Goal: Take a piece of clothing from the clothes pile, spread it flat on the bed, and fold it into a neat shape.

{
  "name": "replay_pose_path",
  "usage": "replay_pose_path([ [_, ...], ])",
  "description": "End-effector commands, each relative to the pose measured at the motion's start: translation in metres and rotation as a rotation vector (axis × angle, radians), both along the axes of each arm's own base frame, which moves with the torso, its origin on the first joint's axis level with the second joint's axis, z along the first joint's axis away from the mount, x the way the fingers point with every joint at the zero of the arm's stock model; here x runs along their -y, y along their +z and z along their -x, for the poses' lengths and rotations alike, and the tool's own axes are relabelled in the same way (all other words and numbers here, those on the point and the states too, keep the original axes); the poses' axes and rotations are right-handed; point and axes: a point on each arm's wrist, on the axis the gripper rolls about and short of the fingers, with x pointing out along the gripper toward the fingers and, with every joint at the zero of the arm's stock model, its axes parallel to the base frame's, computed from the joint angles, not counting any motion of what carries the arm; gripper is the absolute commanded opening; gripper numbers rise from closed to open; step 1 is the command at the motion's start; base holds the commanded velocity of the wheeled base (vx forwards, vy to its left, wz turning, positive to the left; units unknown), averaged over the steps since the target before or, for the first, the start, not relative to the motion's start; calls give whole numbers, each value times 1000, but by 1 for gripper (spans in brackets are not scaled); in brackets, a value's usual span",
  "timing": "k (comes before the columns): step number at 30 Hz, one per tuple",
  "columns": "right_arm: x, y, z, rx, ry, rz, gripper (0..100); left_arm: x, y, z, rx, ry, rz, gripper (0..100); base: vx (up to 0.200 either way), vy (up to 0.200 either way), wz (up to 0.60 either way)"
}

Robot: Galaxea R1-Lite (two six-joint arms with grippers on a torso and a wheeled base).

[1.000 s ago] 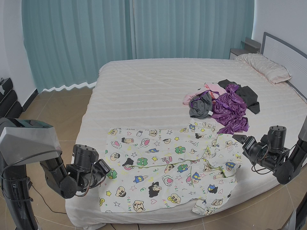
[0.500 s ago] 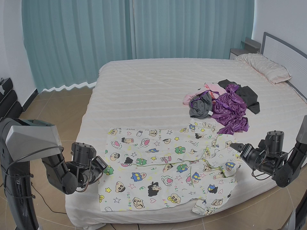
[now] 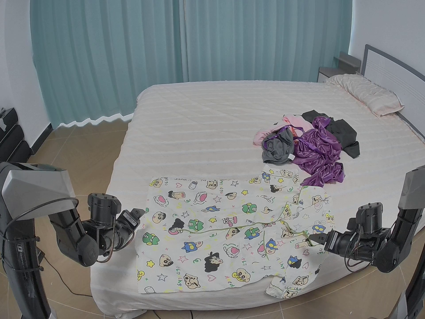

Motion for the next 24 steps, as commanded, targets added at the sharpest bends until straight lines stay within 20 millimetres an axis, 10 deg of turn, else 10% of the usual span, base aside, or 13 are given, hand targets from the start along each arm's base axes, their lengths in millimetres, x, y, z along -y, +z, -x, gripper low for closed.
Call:
replay_pose_path([
  [1, 2, -22, 15, -111, 71, 83, 100, -4, 22, 15, 26, -48, 61, 100, 0, 0, 0],
  [24, -2, -32, 23, -153, 123, 101, 100, -6, 29, 30, 44, -68, 143, 100, 52, 0, 0],
])
